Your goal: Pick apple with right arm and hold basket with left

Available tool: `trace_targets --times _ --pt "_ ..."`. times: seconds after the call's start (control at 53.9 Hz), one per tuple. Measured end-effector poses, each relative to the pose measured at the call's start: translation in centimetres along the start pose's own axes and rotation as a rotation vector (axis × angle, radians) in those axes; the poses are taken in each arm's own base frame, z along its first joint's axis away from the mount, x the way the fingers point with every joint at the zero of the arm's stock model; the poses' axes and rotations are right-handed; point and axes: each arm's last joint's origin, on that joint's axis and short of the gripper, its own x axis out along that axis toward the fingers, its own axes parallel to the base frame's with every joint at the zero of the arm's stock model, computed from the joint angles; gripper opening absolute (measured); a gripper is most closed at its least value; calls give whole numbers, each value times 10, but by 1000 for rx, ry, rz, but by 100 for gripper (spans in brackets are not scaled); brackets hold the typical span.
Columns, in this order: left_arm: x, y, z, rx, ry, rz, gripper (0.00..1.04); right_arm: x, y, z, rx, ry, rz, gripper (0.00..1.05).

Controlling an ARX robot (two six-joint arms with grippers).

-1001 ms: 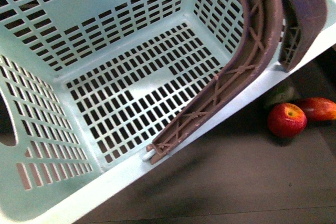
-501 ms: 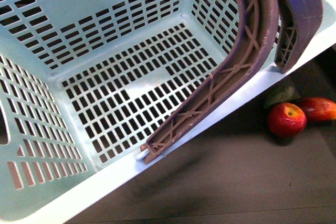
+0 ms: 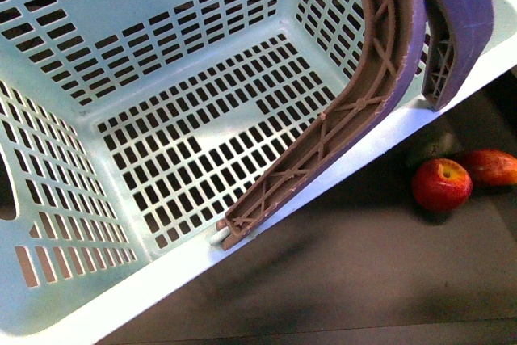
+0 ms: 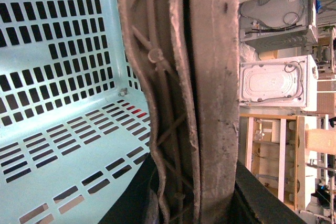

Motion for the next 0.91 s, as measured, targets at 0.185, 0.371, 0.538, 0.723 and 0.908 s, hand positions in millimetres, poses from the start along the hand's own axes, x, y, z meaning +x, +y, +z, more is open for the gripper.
trace_targets --times 0.185,0.371,0.538,0.723,0.908 --pt "0 0 0 0 0 0 20 52 21 -16 -15 162 40 96" --pt "0 0 0 0 -3 2 20 81 37 -8 15 196 42 96" --pt "0 0 0 0 -1 0 20 100 48 -5 40 214 43 96" --pt "0 0 0 0 0 1 20 115 57 -6 46 239 41 96" --pt "0 0 0 0 -1 1 20 129 60 -4 41 254 24 96"
